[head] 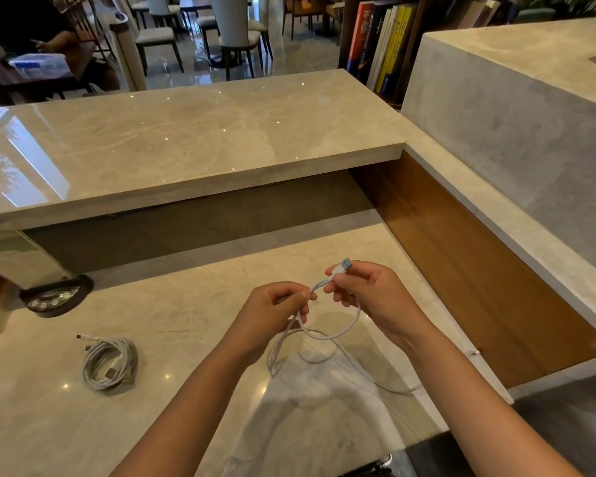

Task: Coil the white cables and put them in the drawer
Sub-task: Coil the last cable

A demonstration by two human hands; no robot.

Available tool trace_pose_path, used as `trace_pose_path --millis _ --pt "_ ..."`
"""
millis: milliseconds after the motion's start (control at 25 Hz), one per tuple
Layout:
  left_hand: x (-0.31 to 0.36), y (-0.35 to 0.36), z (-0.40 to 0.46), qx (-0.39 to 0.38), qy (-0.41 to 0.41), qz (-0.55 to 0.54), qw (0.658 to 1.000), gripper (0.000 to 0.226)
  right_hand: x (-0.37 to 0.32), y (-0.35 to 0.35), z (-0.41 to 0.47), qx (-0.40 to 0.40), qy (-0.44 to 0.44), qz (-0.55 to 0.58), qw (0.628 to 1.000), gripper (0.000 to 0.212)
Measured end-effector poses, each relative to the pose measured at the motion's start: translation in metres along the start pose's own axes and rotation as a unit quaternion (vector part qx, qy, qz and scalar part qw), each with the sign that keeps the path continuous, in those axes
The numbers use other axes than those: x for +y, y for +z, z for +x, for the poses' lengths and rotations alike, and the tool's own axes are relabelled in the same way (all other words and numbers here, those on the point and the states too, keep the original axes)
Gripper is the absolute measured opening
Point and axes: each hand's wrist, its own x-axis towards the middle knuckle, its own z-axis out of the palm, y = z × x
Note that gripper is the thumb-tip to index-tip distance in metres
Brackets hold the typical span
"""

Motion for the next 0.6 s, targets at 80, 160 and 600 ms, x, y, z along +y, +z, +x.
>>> trace_pose_path --millis 80,160,600 --pt "0.0 -0.001 0.0 -0.069 -0.052 -0.12 0.989 0.026 -0.001 0.001 0.003 0.018 -0.012 -0.016 1.0 0.018" --pt "0.002 -0.002 0.001 -0.1 -0.068 -0.198 0.973 0.03 0.001 0.004 0.008 0.035 -0.01 -0.027 0.999 0.021" --pt "0.022 -0.03 0.01 0.019 0.02 -0.349 0.937 0.019 0.044 0.058 -0.016 -0.274 0.052 -0.015 0.96 0.023"
